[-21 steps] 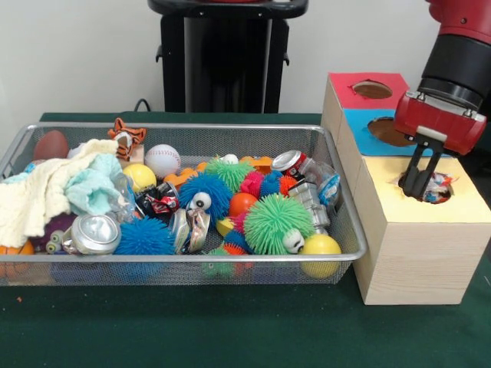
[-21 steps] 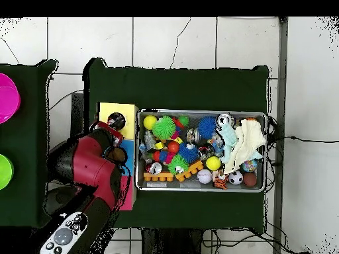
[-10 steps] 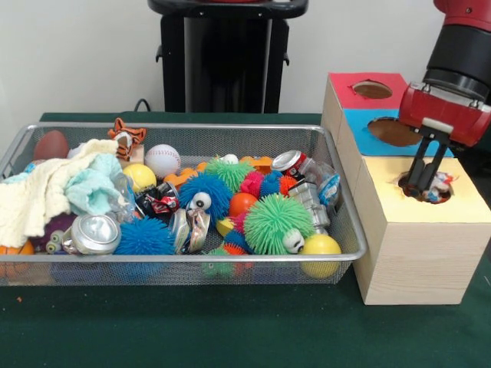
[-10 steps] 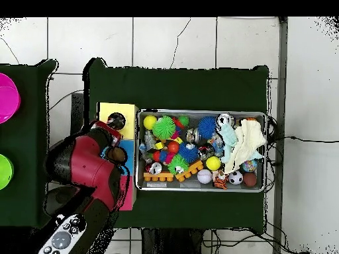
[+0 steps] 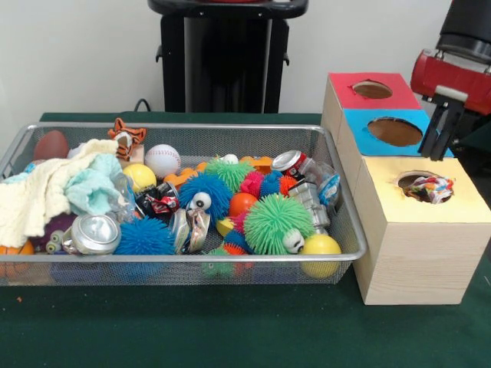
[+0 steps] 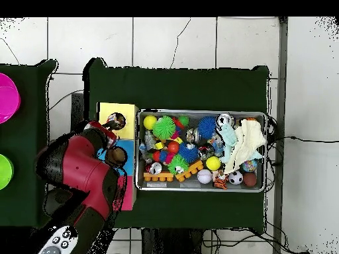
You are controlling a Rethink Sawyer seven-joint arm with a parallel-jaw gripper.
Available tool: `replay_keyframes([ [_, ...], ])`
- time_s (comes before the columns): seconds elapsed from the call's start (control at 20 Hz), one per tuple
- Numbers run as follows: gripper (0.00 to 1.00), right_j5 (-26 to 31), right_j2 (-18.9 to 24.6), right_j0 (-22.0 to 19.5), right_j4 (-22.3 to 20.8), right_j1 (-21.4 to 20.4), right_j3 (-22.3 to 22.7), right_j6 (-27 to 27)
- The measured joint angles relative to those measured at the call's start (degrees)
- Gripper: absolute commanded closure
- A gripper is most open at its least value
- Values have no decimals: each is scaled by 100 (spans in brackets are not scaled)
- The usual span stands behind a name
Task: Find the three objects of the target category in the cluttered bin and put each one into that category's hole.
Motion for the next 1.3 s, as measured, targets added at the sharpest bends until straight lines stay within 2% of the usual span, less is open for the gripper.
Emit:
replay_keyframes([
  [0.4,100,0,-37,8,-2,9,0,0],
  [1.05,100,-12,-38,8,13,451,-5,0],
  [1.3,100,-17,-75,36,44,481,-21,17],
])
